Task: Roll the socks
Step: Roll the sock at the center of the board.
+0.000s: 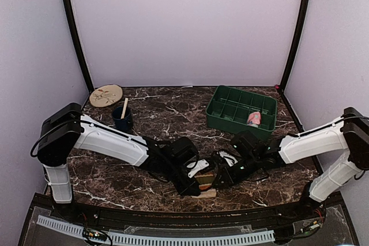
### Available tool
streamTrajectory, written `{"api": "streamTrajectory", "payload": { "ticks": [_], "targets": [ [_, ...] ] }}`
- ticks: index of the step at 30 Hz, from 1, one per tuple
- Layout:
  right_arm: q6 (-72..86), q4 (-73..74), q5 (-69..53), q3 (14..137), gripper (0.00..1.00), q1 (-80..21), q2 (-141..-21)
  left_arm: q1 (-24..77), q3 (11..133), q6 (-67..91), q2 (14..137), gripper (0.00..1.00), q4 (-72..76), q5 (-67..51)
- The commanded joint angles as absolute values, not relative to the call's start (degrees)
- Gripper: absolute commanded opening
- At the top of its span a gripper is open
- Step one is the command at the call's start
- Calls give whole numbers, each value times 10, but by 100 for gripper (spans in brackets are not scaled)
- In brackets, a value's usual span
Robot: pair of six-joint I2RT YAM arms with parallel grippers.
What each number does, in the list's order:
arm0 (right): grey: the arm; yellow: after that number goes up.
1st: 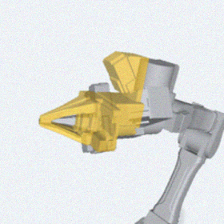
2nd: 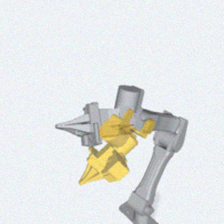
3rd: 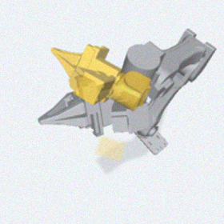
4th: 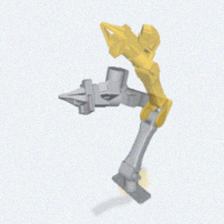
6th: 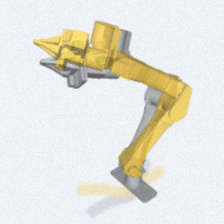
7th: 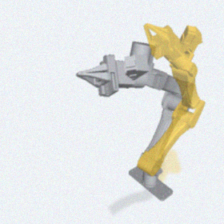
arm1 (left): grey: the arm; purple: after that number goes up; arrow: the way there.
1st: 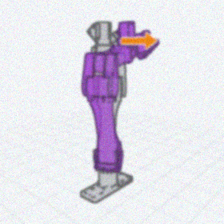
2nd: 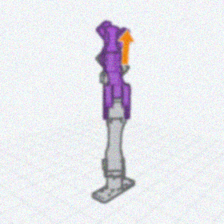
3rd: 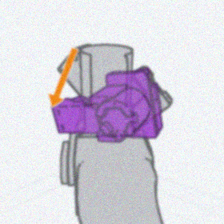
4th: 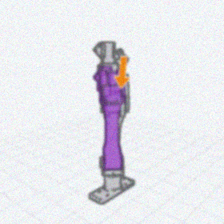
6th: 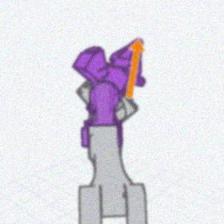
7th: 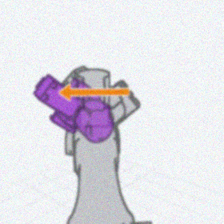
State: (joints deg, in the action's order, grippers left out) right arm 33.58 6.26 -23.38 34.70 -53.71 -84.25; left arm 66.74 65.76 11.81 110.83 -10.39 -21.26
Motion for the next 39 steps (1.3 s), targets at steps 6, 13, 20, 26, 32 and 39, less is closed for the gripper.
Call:
{"api": "streamTrajectory", "payload": {
  "ticks": [6,13,20,26,32,39],
  "targets": [
    [327,60,-118,316,31,-519,-779,656,628,137,1134,0,-153,-228],
    [279,80,6,274,30,-523,-649,639,627,149,1143,0,-153,-269],
    [243,79,76,247,30,-573,-560,620,639,154,1170,0,-171,-321],
    [214,88,143,299,30,-663,-631,602,637,162,1183,0,-180,-365],
    [176,121,210,358,30,-736,-685,584,638,156,1192,0,-194,-387],
    [119,153,249,403,30,-813,-730,559,642,142,1207,0,-212,-419]
  ]
}}
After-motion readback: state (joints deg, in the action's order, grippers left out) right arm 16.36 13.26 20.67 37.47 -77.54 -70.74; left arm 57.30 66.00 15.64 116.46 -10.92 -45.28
